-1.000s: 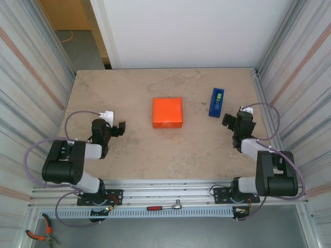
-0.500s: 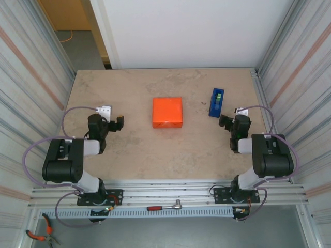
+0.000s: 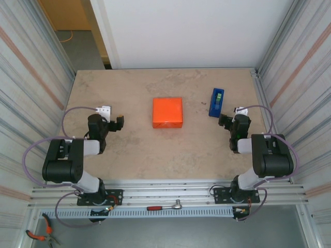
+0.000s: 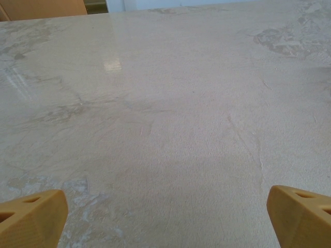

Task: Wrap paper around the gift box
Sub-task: Reset both arms

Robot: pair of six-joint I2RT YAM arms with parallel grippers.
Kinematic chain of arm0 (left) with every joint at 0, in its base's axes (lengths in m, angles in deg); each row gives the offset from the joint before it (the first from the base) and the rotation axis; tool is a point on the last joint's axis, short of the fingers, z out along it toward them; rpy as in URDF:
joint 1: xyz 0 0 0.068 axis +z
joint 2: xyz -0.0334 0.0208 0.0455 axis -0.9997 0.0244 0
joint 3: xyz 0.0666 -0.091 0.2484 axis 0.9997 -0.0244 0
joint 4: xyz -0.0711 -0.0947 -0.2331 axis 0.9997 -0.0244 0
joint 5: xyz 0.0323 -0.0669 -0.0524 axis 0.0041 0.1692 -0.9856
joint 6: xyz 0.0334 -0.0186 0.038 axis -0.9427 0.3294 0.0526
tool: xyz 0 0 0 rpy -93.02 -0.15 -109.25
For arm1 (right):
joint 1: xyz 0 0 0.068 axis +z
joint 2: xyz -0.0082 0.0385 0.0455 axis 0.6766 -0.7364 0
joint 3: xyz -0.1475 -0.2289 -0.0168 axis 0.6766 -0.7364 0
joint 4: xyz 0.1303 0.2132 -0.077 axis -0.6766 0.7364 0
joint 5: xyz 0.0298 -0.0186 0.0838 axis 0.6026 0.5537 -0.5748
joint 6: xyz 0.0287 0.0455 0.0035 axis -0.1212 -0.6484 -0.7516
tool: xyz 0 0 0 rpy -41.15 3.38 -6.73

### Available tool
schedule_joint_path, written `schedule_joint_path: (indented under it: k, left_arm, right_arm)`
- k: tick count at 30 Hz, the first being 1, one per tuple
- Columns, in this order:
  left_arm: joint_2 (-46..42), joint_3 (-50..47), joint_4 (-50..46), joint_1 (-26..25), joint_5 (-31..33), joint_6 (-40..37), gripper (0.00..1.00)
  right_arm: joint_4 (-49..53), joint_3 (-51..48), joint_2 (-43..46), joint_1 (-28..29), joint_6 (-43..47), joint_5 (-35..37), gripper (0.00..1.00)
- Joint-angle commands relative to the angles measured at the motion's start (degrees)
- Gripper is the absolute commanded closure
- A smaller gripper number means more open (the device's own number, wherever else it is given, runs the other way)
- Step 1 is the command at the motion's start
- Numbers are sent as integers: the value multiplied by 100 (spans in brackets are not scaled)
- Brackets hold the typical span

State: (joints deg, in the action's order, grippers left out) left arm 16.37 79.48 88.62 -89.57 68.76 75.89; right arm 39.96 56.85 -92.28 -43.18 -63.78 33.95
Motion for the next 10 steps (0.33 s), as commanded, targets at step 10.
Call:
schedule_joint_path:
  k: [10]
  left_arm:
    - [3, 34, 29, -16, 60, 29, 1]
  right_arm:
    - [25, 147, 48, -99, 218, -544, 2]
